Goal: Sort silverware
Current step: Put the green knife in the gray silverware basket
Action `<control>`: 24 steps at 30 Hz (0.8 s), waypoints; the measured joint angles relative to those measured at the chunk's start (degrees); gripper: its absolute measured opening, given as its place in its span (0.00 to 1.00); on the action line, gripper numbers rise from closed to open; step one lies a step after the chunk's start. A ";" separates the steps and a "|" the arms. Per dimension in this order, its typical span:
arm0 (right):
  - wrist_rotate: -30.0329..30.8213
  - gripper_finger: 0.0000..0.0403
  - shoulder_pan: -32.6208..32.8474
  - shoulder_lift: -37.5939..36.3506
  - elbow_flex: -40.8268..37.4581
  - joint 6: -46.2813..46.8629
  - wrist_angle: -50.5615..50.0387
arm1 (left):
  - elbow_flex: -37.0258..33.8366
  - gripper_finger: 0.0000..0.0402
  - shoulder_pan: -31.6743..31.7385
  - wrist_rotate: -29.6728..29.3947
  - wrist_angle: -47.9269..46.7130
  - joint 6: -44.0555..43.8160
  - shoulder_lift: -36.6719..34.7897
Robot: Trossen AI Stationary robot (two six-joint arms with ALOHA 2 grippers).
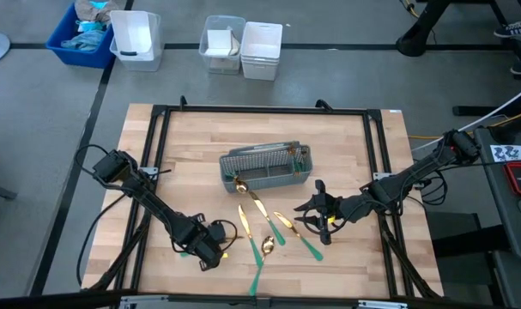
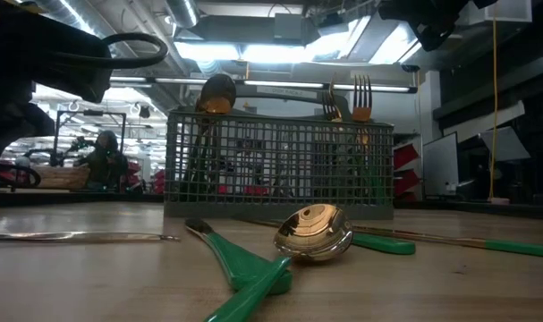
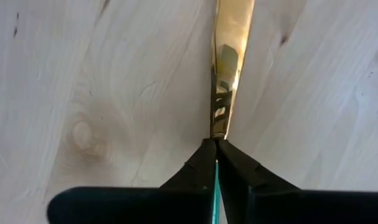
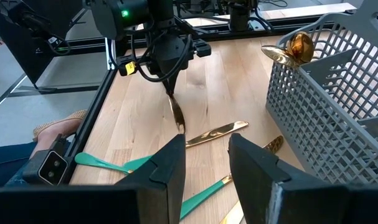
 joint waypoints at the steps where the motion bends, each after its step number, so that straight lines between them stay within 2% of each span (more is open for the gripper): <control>1: 0.00 0.30 -0.02 0.00 0.00 -0.02 0.00 | 0.00 0.01 0.00 -0.01 0.04 0.00 0.00; 8: 0.00 0.30 0.00 0.00 0.00 -0.02 -0.02 | 0.00 0.04 -0.08 -0.01 0.48 1.68 0.00; 18: 0.00 0.30 0.00 0.00 0.00 -0.02 -0.02 | 0.00 0.26 -0.17 -0.07 0.65 6.63 0.00; 24: -0.24 0.30 0.00 1.12 0.00 -0.06 0.46 | 0.11 0.29 -0.44 -0.78 0.61 8.24 1.75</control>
